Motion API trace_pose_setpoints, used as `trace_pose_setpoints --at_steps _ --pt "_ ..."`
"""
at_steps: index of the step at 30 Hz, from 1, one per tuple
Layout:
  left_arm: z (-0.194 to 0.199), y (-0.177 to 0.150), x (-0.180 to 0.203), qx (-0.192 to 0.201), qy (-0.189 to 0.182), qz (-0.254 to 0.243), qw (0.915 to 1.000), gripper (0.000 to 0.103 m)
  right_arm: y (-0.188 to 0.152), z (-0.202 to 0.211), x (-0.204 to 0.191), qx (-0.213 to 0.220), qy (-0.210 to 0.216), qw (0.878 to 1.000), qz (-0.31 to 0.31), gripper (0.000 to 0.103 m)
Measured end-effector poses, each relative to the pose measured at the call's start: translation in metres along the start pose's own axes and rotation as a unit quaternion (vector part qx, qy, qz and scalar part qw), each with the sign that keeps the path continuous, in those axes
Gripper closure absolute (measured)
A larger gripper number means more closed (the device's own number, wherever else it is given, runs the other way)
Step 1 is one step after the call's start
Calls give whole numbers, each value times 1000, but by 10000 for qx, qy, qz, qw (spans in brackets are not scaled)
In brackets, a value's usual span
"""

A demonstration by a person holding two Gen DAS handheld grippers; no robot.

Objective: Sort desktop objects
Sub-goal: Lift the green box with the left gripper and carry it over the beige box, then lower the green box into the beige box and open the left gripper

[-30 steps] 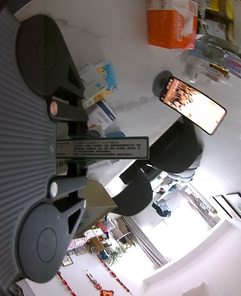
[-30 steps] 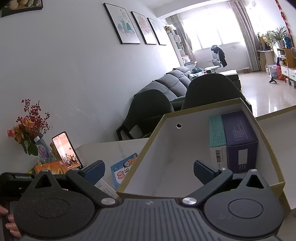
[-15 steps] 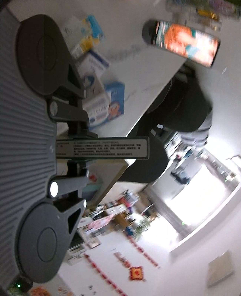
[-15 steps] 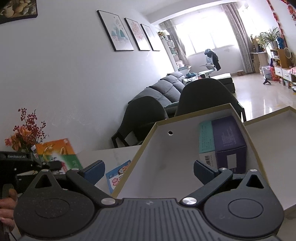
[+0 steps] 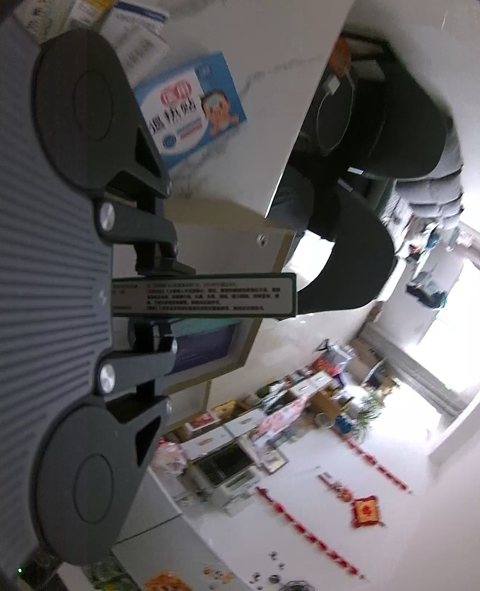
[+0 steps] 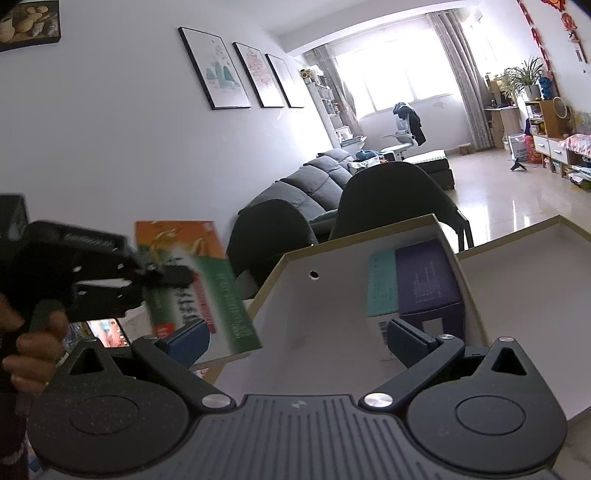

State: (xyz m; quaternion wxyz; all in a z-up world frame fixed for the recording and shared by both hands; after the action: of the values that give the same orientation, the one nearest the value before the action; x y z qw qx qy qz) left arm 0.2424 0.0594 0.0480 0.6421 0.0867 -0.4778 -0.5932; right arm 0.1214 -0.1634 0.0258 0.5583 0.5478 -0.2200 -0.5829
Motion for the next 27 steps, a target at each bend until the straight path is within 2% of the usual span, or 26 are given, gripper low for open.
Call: trace_pose_setpoints --at_steps 2,9,15,21,27 --pt "-15 2 5 -200 16 -95 9998 85 2 -1 4 9 -29 10000 -10 1" --pt "-76 6 21 -802 458 -603 9939 85 4 -9 15 40 -128 9999 -50 1" --pt "-123 8 25 -1296 712 -699 9865 85 6 -13 23 49 -225 9997 -42 1" --pt "-151 12 22 -1607 932 -633 9806 85 10 -15 30 102 -332 9994 -29 1" --pt "-165 19 27 -1742 1080 -682 9764 85 12 -15 34 134 -377 9992 -2 1"
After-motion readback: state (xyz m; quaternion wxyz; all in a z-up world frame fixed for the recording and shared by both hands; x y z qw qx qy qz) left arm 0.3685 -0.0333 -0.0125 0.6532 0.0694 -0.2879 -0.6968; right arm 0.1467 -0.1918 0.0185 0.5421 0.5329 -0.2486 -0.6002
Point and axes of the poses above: each gripper's, at about its wrist camera, not at the fingertips, and z roughly against the way its jaws point, x to its right, y to its top, the point moved 1 cm from there along -z, roughly the way its jaws point, and after that the axes turned 4 degrees about x, right-handed, at the moved point
